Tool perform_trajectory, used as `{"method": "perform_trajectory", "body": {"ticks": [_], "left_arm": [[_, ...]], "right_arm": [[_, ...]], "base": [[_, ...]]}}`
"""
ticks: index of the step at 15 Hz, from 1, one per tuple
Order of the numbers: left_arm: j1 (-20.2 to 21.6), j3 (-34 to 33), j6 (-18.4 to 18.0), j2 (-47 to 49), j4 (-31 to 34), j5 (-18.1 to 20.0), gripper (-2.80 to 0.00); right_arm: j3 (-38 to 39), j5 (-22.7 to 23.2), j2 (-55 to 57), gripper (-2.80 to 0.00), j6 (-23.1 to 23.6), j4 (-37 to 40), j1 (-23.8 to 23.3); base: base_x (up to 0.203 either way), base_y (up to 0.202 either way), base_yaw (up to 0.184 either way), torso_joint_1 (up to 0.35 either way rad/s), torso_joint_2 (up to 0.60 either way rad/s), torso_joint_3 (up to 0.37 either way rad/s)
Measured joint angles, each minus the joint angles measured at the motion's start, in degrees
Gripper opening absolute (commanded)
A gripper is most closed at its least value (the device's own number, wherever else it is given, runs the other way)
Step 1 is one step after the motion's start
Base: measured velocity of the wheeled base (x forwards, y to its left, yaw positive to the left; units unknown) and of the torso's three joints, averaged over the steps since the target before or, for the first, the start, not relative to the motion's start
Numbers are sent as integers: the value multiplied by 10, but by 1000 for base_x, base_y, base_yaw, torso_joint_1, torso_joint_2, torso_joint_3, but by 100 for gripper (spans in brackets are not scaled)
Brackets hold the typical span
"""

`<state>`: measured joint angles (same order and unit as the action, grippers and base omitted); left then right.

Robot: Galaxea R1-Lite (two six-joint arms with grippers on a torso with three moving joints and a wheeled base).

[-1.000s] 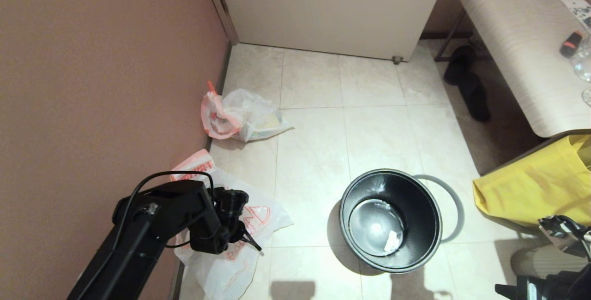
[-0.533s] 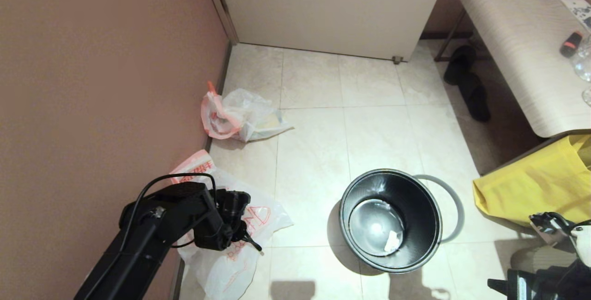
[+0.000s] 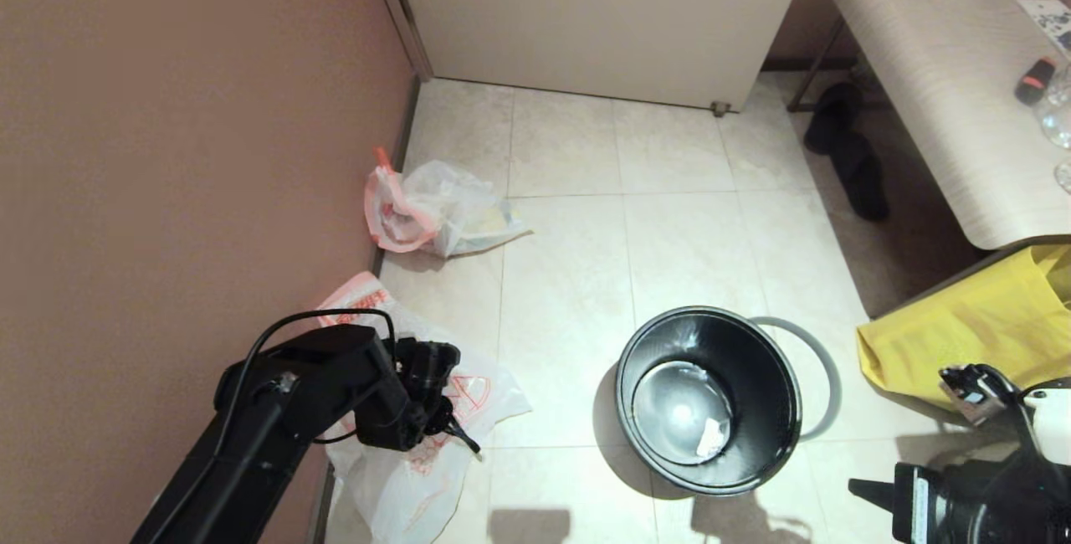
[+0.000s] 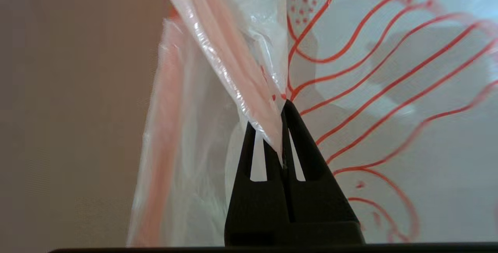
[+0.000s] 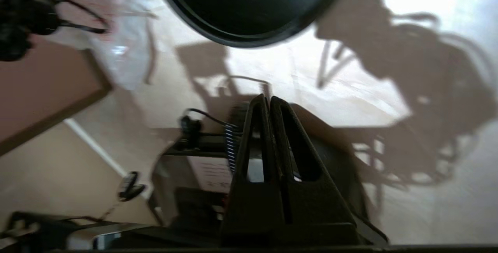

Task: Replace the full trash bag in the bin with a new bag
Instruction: Pick up a new trash bag

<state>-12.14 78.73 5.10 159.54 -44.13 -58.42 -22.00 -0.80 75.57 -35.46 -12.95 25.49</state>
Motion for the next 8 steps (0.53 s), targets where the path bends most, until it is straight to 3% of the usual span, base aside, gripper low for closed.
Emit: {"method": "perform_trajectory", "body": {"ticks": [4, 8], "left_arm": [[-42, -36, 0, -99, 26, 18, -280], [-141, -77, 1, -244, 75, 64, -280]], "right_arm": [[5, 73, 33, -280, 41, -111, -11], [68, 98, 91, -280, 67, -255, -22]], "base": [[0, 0, 0, 0, 0, 0], [0, 0, 0, 0, 0, 0]]}}
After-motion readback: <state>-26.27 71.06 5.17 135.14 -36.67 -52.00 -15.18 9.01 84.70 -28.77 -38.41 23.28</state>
